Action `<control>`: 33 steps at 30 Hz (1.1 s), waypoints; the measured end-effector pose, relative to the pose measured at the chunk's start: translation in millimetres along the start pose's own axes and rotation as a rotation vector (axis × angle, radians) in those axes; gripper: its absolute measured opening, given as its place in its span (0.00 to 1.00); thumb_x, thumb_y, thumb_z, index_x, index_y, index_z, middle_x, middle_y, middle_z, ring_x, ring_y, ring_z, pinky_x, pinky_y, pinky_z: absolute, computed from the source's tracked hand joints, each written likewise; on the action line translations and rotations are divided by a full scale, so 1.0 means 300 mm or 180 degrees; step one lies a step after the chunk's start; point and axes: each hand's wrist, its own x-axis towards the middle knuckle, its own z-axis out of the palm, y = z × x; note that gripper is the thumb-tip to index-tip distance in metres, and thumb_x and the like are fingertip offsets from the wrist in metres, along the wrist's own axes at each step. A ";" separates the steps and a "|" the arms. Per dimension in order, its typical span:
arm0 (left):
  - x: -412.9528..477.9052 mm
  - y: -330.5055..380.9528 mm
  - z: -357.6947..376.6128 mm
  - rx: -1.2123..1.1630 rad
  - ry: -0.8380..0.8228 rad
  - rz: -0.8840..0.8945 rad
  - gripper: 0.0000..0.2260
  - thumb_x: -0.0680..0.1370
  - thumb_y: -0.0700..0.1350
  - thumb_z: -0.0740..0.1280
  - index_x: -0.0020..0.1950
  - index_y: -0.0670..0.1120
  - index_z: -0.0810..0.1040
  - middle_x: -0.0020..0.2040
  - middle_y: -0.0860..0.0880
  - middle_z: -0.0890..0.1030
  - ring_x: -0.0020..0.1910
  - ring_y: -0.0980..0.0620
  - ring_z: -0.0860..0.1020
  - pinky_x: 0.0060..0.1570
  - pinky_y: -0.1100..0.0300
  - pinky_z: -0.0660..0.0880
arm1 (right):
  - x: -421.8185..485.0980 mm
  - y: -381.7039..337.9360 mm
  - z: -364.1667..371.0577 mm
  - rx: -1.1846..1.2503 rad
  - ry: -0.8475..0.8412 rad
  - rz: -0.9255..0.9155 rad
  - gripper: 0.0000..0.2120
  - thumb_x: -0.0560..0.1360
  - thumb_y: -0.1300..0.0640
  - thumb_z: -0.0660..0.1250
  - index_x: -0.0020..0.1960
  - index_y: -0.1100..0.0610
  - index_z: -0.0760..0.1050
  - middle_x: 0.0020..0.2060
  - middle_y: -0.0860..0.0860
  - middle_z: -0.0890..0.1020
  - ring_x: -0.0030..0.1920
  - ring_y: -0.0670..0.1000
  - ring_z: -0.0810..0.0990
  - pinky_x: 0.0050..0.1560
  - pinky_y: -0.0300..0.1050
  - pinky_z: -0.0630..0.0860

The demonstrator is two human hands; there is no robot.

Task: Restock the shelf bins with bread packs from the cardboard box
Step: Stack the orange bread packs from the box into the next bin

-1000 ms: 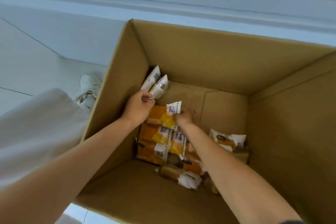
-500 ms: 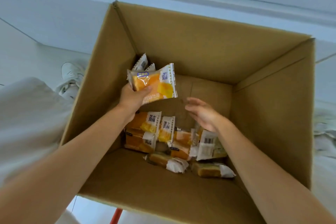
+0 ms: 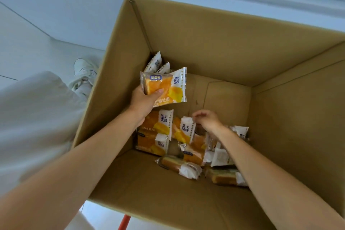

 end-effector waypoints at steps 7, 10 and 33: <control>-0.076 0.098 0.035 -0.0434 0.0004 0.0146 0.16 0.78 0.44 0.70 0.64 0.48 0.74 0.57 0.48 0.82 0.54 0.50 0.81 0.57 0.51 0.78 | -0.355 -0.267 -0.255 -0.0484 0.0240 -0.1752 0.08 0.77 0.68 0.63 0.44 0.56 0.69 0.40 0.52 0.76 0.38 0.43 0.73 0.42 0.31 0.70; -0.136 0.187 0.035 -0.0595 -0.0069 0.0300 0.10 0.79 0.44 0.68 0.59 0.52 0.73 0.55 0.49 0.82 0.54 0.49 0.81 0.56 0.48 0.79 | -0.502 -0.392 -0.359 -0.0760 0.0319 -0.2212 0.13 0.77 0.69 0.61 0.42 0.53 0.66 0.38 0.52 0.74 0.38 0.46 0.71 0.42 0.39 0.69; -0.379 0.418 0.045 0.0268 -0.0530 0.0501 0.19 0.80 0.61 0.60 0.53 0.46 0.76 0.58 0.44 0.77 0.50 0.51 0.76 0.57 0.53 0.76 | -0.699 -0.510 -0.432 0.0966 0.0242 -0.1876 0.13 0.77 0.73 0.60 0.41 0.57 0.69 0.39 0.53 0.72 0.39 0.51 0.71 0.40 0.42 0.69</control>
